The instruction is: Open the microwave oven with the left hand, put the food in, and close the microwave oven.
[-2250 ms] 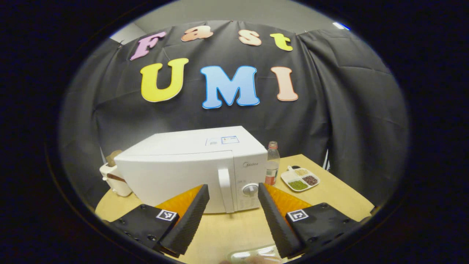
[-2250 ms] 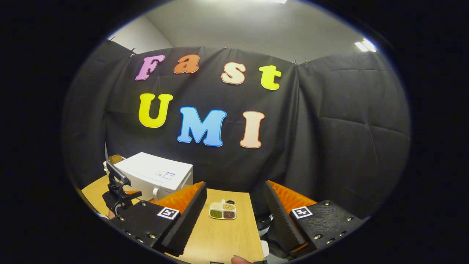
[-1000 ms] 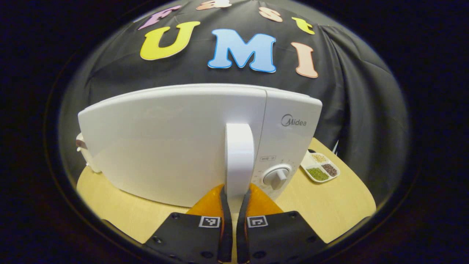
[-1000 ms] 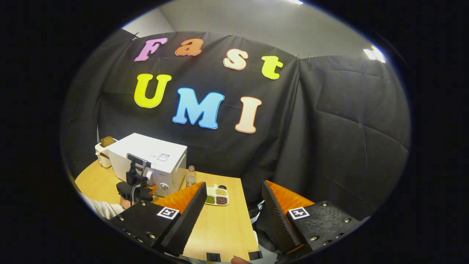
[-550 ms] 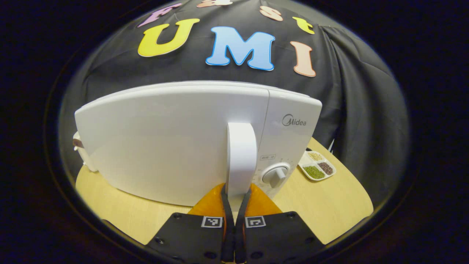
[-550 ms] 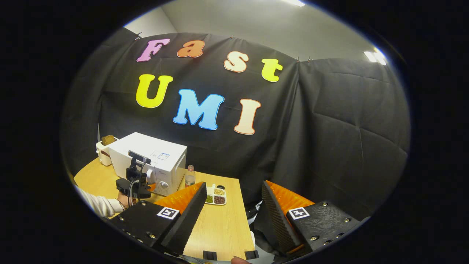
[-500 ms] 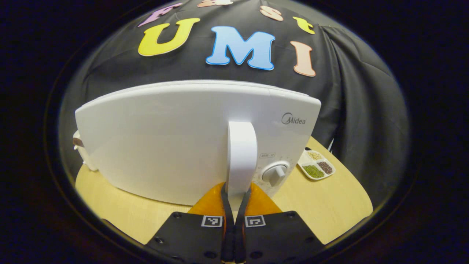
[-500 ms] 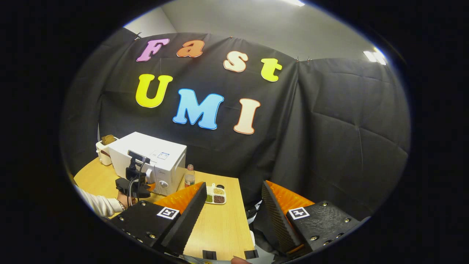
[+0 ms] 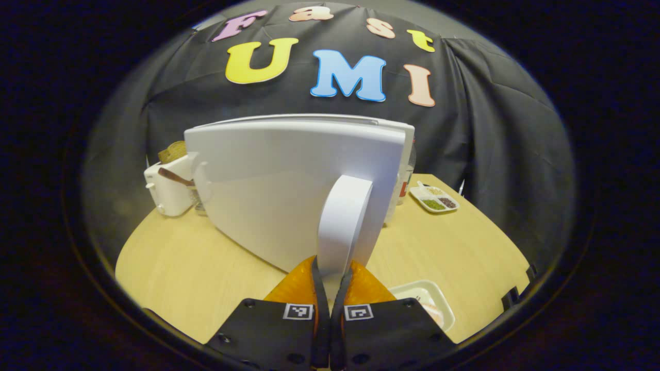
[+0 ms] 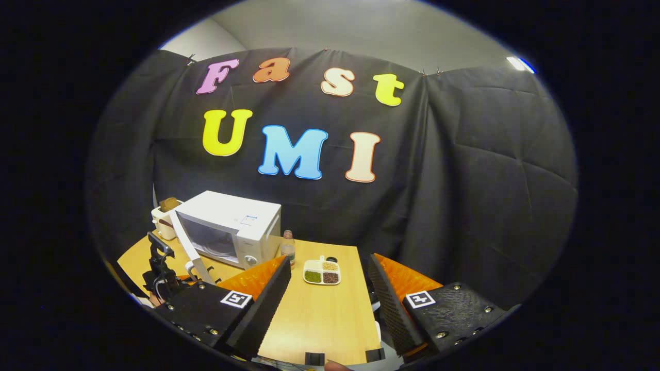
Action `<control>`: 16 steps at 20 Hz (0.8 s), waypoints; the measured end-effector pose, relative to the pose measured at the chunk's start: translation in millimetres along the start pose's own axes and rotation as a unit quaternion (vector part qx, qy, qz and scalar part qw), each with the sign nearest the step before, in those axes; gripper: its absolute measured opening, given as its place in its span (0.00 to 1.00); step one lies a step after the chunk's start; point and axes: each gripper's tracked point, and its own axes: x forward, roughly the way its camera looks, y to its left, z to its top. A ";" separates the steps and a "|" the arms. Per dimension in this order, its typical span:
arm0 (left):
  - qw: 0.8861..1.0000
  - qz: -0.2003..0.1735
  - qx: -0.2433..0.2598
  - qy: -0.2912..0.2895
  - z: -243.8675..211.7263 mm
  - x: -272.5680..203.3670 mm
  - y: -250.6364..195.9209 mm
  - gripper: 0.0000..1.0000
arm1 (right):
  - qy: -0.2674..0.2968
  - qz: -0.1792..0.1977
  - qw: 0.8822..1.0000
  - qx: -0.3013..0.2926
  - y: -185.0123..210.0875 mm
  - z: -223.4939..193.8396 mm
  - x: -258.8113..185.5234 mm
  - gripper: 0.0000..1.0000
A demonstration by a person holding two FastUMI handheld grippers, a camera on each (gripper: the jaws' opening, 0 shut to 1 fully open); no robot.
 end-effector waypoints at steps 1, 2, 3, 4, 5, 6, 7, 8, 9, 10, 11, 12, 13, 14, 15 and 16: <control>1.000 0.013 -0.006 0.002 -6.6 -13.1 13.1 0.08 | -0.005 0.011 1.000 0.003 6.6 0.6 1.6 0.93; 1.000 0.027 -0.015 0.005 -13.0 -25.7 26.6 0.08 | -0.009 0.021 1.000 0.004 14.0 2.2 3.4 0.93; 0.999 0.042 -0.021 0.008 -20.5 -36.8 41.1 0.08 | -0.010 0.031 0.999 0.003 20.0 1.8 5.3 0.93; 0.998 0.060 -0.024 0.011 -26.9 -49.3 56.8 0.11 | -0.013 0.040 0.999 0.003 26.1 2.1 6.3 0.93; 0.996 0.079 -0.026 0.013 -33.1 -60.7 74.0 0.11 | -0.015 0.049 0.999 0.002 31.3 1.8 7.0 0.93; 0.995 0.097 -0.029 0.014 -37.1 -72.1 91.9 0.13 | -0.014 0.058 0.998 -0.001 37.6 1.7 8.8 0.93; 0.993 0.114 -0.035 0.014 -42.5 -81.9 110.4 0.15 | -0.014 0.065 0.998 -0.006 42.0 0.9 10.3 0.93; 0.991 0.128 -0.047 0.015 -46.2 -88.7 127.1 0.15 | -0.016 0.072 0.997 -0.008 46.2 3.3 10.7 0.93; 0.989 0.131 -0.067 0.014 -49.6 -97.9 139.2 0.19 | -0.019 0.081 0.997 -0.008 51.7 5.7 10.4 0.93; 0.987 0.131 -0.090 0.015 -52.8 -105.1 148.4 0.19 | -0.022 0.089 0.996 -0.009 55.7 7.9 11.4 0.93; 0.985 0.130 -0.112 0.011 -57.0 -108.7 155.1 0.19 | -0.024 0.096 0.995 -0.010 59.5 7.1 10.8 0.93; 0.982 0.137 -0.128 0.012 -59.5 -116.5 163.2 0.18 | -0.025 0.104 0.994 -0.010 62.1 8.4 10.4 0.93; 0.980 0.141 -0.139 0.013 -64.3 -115.3 167.9 0.21 | -0.026 0.113 0.993 -0.009 65.6 9.4 10.4 0.93; 0.978 0.148 -0.144 0.017 -68.1 -116.0 170.8 0.47 | -0.027 0.122 0.992 -0.007 68.7 10.2 10.0 0.93; 0.977 0.157 -0.142 0.016 -69.1 -125.1 173.5 0.73 | -0.027 0.133 0.991 -0.008 72.7 9.3 10.7 0.93; 0.977 0.164 -0.138 0.014 -66.5 -130.4 172.9 0.99 | -0.025 0.141 0.990 -0.010 74.7 7.9 12.4 0.93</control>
